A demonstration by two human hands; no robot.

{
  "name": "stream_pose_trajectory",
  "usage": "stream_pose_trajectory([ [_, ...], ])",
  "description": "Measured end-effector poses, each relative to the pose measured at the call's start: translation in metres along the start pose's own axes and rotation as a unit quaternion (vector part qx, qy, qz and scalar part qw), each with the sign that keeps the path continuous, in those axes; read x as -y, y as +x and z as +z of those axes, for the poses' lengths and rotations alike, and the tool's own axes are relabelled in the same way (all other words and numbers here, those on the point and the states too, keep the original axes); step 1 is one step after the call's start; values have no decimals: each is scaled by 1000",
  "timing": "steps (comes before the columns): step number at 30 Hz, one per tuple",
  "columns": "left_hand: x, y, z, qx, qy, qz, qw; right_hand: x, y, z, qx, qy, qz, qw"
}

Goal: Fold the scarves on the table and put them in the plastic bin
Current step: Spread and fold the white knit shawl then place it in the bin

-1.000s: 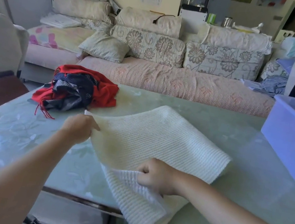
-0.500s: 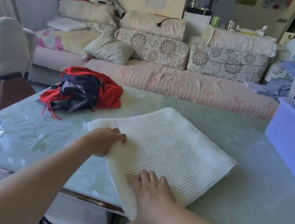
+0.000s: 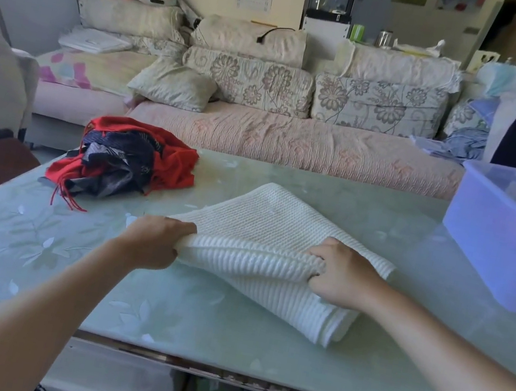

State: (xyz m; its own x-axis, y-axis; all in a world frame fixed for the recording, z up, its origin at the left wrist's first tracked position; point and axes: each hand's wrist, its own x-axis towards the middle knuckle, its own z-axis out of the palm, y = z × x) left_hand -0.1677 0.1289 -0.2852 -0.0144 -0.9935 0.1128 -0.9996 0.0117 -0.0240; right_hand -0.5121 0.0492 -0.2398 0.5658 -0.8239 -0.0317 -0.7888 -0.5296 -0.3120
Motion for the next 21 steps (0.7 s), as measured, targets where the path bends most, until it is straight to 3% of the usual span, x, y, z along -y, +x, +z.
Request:
stream_pose_trajectory([
  [4, -2, -4, 14, 69, -21, 48, 996, 4, -10, 14, 46, -38, 0, 998],
  [8, -5, 5, 6, 84, -8, 41, 996, 26, -29, 34, -21, -64, -111, 992],
  [10, -10, 7, 1, 154, 35, 43, 987, 34, -35, 35, 26, -50, -125, 991],
  [12, -15, 4, 2, 165, 44, 60, 983, 38, -41, 36, 103, -53, -115, 987],
  [15, -18, -1, 8, 143, 76, 70, 984, 40, -45, 44, 150, -90, -105, 979],
  [17, -17, 0, 4, 97, 85, 38, 991, 35, -39, 42, 148, -38, -97, 983],
  [21, -20, 25, -28, -141, 135, 45, 980, 4, -18, 14, 83, 155, -11, 984],
])
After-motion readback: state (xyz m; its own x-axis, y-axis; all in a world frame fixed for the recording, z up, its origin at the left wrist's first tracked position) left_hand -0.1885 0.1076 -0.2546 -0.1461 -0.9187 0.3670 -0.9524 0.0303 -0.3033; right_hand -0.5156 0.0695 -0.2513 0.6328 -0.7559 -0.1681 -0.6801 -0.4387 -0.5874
